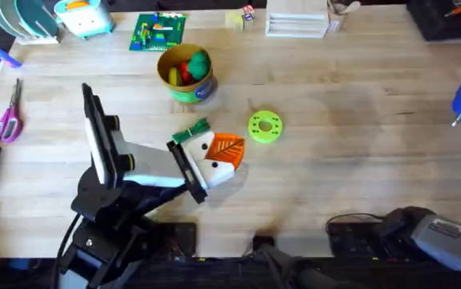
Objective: Pick up the gripper from the table and insert it into the empty holder that is missing its gripper. Then pick up a screw, insert it into the mounting hole, and use the screwdriver to tighten it. Finally, clean up the table by picking up the vegetable and placing it into the bucket.
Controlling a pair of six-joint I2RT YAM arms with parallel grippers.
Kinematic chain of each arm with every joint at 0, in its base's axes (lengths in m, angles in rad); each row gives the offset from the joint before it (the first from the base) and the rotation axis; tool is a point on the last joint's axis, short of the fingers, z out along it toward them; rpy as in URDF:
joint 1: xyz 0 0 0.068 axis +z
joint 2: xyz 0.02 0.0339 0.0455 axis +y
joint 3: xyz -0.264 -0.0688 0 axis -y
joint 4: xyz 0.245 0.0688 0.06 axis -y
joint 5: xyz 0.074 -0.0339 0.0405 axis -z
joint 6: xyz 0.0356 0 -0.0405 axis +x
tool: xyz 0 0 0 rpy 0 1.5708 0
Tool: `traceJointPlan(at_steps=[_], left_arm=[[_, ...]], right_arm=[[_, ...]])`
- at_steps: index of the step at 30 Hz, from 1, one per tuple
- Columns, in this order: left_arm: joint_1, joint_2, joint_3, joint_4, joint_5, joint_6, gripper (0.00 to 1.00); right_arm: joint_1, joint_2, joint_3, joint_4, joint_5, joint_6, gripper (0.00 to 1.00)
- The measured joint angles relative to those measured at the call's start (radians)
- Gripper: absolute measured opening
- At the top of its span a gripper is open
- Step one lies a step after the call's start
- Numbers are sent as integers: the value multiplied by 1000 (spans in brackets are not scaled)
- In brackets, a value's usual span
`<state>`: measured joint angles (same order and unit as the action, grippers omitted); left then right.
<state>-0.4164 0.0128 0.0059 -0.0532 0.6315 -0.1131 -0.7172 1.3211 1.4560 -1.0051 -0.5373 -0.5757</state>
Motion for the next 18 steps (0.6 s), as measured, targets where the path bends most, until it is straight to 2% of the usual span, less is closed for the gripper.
traceJointPlan(at_steps=[5, 10, 15, 18], left_arm=[[0, 0, 0, 0, 0, 0, 16], [0, 0, 0, 0, 0, 0, 16], [0, 0, 0, 0, 0, 0, 16], [0, 0, 0, 0, 0, 0, 16]], right_arm=[[32, -125, -43, -15, -68, 14, 25], [89, -260, -208, -6, -119, 25, 25], [158, -383, -393, 154, -231, 92, 25], [244, -451, -478, 311, -285, 181, 25]])
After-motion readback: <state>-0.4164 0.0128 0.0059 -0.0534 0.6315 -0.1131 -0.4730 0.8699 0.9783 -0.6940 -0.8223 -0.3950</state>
